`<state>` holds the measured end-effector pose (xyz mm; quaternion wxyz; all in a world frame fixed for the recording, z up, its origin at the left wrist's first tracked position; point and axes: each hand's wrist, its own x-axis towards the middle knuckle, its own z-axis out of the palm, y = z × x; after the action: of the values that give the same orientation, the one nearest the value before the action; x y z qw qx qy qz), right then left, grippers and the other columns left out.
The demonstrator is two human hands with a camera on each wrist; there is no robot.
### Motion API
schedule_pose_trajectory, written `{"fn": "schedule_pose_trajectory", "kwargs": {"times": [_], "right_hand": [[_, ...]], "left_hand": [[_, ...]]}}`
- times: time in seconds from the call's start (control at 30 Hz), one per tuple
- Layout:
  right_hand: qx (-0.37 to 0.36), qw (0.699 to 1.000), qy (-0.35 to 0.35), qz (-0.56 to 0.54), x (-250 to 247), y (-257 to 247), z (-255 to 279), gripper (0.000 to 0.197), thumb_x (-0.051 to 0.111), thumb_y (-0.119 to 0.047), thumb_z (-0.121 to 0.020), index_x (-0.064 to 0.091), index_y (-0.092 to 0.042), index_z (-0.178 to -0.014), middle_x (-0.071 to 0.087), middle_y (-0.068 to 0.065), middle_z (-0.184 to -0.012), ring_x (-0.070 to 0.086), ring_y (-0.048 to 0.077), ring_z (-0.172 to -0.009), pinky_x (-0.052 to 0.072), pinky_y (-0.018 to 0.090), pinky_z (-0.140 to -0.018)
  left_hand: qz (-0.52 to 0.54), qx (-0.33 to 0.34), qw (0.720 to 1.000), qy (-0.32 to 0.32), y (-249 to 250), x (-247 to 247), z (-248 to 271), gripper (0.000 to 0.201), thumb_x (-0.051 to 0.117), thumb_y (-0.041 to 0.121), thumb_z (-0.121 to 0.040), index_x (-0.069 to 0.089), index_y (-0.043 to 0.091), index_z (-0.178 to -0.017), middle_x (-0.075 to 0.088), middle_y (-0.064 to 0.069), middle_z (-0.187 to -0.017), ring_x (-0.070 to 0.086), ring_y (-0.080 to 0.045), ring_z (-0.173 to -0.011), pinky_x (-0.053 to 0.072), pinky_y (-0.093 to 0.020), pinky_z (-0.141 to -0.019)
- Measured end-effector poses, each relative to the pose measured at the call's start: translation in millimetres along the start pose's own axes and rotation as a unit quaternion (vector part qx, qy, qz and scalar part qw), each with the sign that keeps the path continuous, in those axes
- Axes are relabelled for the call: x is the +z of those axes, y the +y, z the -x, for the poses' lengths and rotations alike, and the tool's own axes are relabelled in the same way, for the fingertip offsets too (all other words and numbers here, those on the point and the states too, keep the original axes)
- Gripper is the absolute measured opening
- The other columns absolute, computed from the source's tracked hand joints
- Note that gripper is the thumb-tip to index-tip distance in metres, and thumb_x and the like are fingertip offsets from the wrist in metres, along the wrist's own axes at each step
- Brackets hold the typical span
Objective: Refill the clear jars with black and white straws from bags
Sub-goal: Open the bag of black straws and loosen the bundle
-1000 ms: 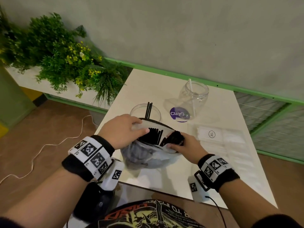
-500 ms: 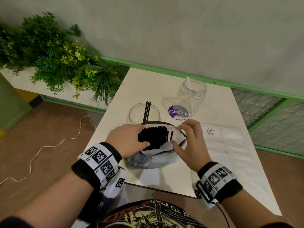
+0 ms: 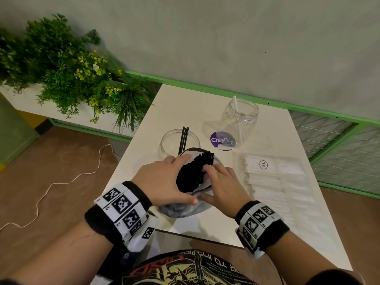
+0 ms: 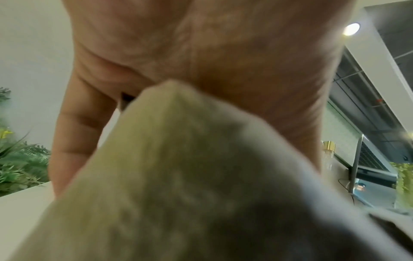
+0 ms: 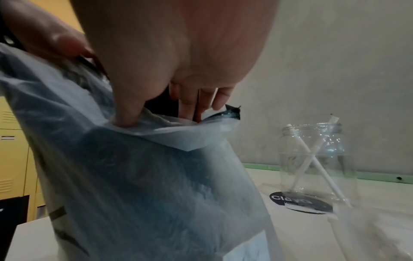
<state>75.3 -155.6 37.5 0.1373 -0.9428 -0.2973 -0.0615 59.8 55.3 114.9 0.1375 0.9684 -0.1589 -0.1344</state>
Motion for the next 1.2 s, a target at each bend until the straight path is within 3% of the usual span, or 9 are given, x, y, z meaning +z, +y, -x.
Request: {"fn": "schedule_pose_trajectory", "kwargs": {"times": [0.1,0.23,0.4,0.5,0.6,0.7,0.8,0.97,1.2], "right_hand": [[-0.004,1.000,0.020,-0.009,3,2,-3,0.046,0.069,-0.036,-0.072,0.038,-0.023,-0.103,0.062,-0.001,-0.088,0.048,0.019,-0.094,0.040,0.036,-0.082],[-0.113,0.990,0.079,-0.027,3,7,2,0.011,0.060,-0.020,-0.084,0.050,-0.017,-0.080,0.053,-0.001,-0.073,0.043,0.019,-0.077,0.045,0.034,-0.070],[-0.052,0.989,0.034,-0.137,-6,9,15,0.031,0.049,-0.032,-0.094,0.059,-0.012,-0.073,0.051,-0.002,-0.068,0.048,0.017,-0.070,0.046,0.037,-0.085],[0.081,0.982,0.026,-0.171,-14,4,9,0.021,0.057,-0.035,-0.092,0.051,-0.015,-0.095,0.055,-0.002,-0.071,0.047,0.013,-0.062,0.044,0.030,-0.062],[0.150,0.968,0.040,-0.198,-12,0,0,0.059,0.078,-0.043,-0.074,0.038,-0.020,-0.110,0.046,-0.009,-0.093,0.047,0.009,-0.069,0.036,0.012,-0.058],[0.159,0.963,0.061,-0.208,-8,-4,-11,0.094,0.081,-0.053,-0.063,0.032,-0.015,-0.134,0.038,-0.006,-0.116,0.047,0.008,-0.093,0.038,0.009,-0.075],[0.133,0.974,0.063,-0.171,-8,-7,-23,0.107,0.068,-0.062,-0.057,0.025,-0.017,-0.144,0.040,0.001,-0.132,0.045,0.019,-0.115,0.042,0.032,-0.096],[0.102,0.970,0.030,-0.221,-13,-11,-30,0.076,0.072,-0.036,-0.064,0.040,-0.026,-0.133,0.050,-0.007,-0.124,0.049,0.015,-0.110,0.042,0.040,-0.095],[0.079,0.950,0.147,-0.263,-30,7,-16,0.034,0.069,-0.015,-0.087,0.060,-0.018,-0.119,0.060,-0.014,-0.108,0.051,-0.012,-0.100,0.036,0.005,-0.089]], "left_hand": [[-0.003,-0.011,1.000,0.018,-3,7,-7,0.094,0.063,0.063,-0.067,0.016,0.038,-0.145,0.050,0.004,-0.134,0.057,-0.019,-0.111,0.049,-0.033,-0.085],[0.006,-0.036,0.998,0.056,-9,7,-16,0.077,0.060,0.052,-0.074,0.026,0.036,-0.141,0.061,0.002,-0.120,0.060,-0.021,-0.104,0.051,-0.035,-0.081],[-0.005,-0.048,0.996,0.079,-8,6,-21,0.066,0.061,0.049,-0.080,0.034,0.037,-0.138,0.066,0.002,-0.111,0.062,-0.021,-0.101,0.050,-0.032,-0.077],[-0.004,-0.054,0.995,0.089,-4,7,-22,0.061,0.059,0.049,-0.081,0.036,0.037,-0.137,0.066,0.003,-0.110,0.062,-0.021,-0.101,0.048,-0.030,-0.075],[-0.003,-0.057,0.994,0.090,-1,7,-22,0.058,0.059,0.047,-0.082,0.038,0.037,-0.136,0.066,0.002,-0.110,0.061,-0.020,-0.101,0.046,-0.029,-0.073],[-0.004,-0.043,0.996,0.082,2,7,-21,0.059,0.059,0.046,-0.083,0.037,0.035,-0.137,0.066,0.002,-0.111,0.061,-0.020,-0.103,0.044,-0.028,-0.073],[-0.016,-0.027,0.997,0.075,5,8,-20,0.060,0.059,0.045,-0.083,0.036,0.035,-0.138,0.065,0.003,-0.113,0.060,-0.020,-0.105,0.045,-0.029,-0.076],[-0.011,-0.031,0.997,0.073,5,8,-20,0.061,0.059,0.042,-0.083,0.035,0.033,-0.139,0.065,0.001,-0.113,0.060,-0.022,-0.104,0.047,-0.031,-0.077],[0.100,-0.069,0.985,0.124,-10,3,-20,0.048,0.066,0.045,-0.081,0.054,0.034,-0.125,0.068,0.002,-0.110,0.061,-0.020,-0.102,0.048,-0.029,-0.079]]}}
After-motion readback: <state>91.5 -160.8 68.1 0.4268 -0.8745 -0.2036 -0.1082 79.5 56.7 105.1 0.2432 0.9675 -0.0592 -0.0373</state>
